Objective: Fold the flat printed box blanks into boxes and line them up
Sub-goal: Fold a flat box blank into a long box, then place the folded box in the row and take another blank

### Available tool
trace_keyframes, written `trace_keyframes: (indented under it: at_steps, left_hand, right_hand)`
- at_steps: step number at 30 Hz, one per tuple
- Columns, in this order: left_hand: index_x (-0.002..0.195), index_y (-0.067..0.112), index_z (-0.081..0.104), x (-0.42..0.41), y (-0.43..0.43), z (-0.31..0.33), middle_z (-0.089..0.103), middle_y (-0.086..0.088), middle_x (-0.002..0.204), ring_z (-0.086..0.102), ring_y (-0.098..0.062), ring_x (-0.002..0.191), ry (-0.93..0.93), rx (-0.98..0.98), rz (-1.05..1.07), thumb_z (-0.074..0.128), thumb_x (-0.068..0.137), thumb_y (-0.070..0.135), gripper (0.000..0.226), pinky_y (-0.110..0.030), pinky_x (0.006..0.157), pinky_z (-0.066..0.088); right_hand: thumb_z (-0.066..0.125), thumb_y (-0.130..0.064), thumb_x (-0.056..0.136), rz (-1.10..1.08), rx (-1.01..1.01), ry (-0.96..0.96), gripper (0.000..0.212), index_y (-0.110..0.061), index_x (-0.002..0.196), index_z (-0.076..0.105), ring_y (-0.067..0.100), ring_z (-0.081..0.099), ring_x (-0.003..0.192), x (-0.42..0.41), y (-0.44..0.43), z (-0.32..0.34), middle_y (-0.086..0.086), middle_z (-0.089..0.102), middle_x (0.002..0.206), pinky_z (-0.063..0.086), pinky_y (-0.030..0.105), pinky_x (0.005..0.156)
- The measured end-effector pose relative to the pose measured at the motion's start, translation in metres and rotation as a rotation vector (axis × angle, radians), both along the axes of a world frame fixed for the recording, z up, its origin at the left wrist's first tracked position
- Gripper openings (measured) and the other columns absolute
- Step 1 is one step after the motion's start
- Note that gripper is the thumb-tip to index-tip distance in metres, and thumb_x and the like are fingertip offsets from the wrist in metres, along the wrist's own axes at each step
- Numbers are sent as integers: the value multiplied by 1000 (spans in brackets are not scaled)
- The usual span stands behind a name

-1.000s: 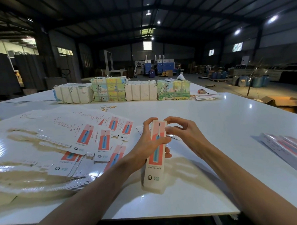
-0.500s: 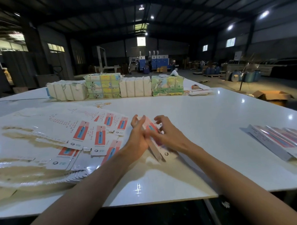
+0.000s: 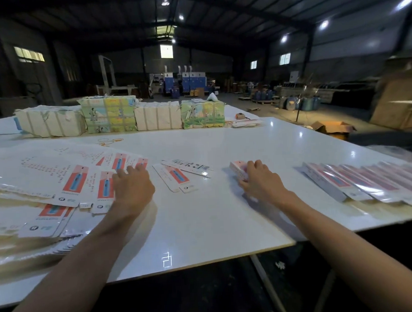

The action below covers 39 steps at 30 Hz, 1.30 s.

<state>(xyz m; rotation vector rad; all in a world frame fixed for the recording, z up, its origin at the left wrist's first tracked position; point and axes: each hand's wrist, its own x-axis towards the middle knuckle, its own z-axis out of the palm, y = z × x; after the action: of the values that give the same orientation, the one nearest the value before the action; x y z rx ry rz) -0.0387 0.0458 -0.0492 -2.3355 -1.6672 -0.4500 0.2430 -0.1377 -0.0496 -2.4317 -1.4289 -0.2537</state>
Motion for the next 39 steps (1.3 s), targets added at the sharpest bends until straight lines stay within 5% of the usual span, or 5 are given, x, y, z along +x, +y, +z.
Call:
trace_keyframes:
  at_steps: [16,21,24,30,39]
  left_hand:
    - [150,2,35,-34,23,9,45,-30,151,43,-47,140,-33,-191,320,68,99,38,71,-54,121,36]
    - [118,5,51,-37,27,4,66,-20,121,54,-42,123,-58,-171,250,68,98,32,38,-56,118,36]
    - [158,2,25,-34,32,8,50,-28,149,40,-50,142,-149,-269,255,71,97,42,86,-59,123,26]
    - [165,11,-10,-38,36,8,24,-34,163,33,-52,148,-406,-408,142,88,79,55,138,-60,115,36]
    - [114,21,60,-27,24,30,79,-3,75,76,-17,58,-977,-678,-182,81,92,33,32,-25,42,54]
  right_hand:
    - [50,-29,100,-518,-295,-460,36,-17,130,66,27,52,127,115,-96,-3,6,61,132,41,44,108]
    - [53,-35,102,-505,-208,-469,41,-14,137,55,28,49,130,106,-89,2,9,53,138,41,47,111]
    - [51,-32,105,-328,-57,-434,41,-9,139,53,32,48,132,68,-55,11,14,51,143,40,48,109]
    - [50,-32,106,68,118,-413,39,-12,140,54,30,47,133,-25,20,22,11,51,146,38,45,109]
    - [51,-31,107,420,201,-23,35,-17,139,58,22,53,123,-81,87,-5,2,58,141,44,37,101]
